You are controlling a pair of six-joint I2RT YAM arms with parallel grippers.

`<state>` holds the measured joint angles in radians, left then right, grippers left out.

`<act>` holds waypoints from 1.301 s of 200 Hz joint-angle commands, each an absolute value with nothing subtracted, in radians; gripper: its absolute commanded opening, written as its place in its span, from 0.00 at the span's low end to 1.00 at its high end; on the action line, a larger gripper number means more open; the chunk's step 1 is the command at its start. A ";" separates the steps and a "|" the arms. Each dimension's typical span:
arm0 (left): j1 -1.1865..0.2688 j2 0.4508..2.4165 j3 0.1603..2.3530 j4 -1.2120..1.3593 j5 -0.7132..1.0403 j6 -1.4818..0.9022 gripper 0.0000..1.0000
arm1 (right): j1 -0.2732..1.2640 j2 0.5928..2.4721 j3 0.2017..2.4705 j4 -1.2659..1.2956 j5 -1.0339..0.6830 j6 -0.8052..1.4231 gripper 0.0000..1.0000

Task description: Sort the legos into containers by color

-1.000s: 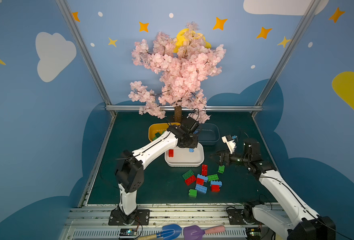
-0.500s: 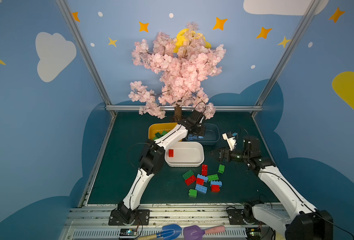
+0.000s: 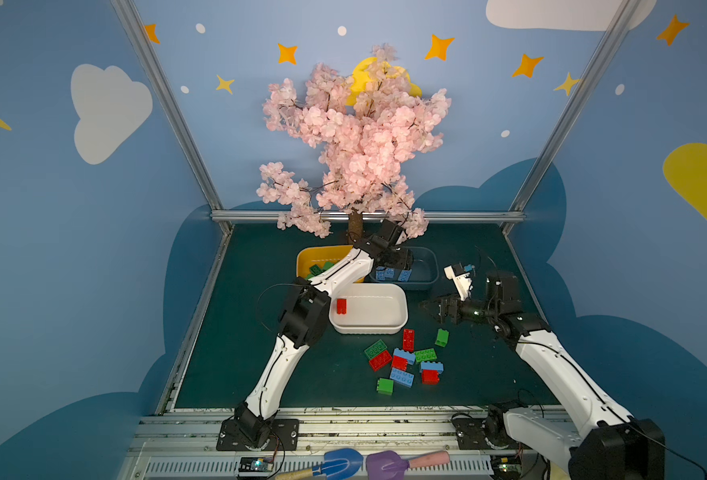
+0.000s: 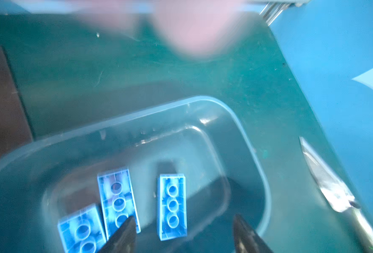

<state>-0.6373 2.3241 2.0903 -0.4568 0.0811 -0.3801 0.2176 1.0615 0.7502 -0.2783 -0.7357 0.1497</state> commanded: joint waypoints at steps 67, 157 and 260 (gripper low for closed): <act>-0.561 1.628 1.412 -0.525 0.324 -0.253 0.99 | 0.377 1.068 0.769 -0.367 -0.674 0.255 0.90; -0.317 1.192 1.008 -0.559 0.494 -0.250 0.99 | 0.727 1.153 0.777 -0.377 -0.290 0.469 0.88; -0.235 1.074 0.877 -0.549 0.564 -0.274 1.00 | 0.901 1.452 0.887 -0.419 -0.144 0.535 0.83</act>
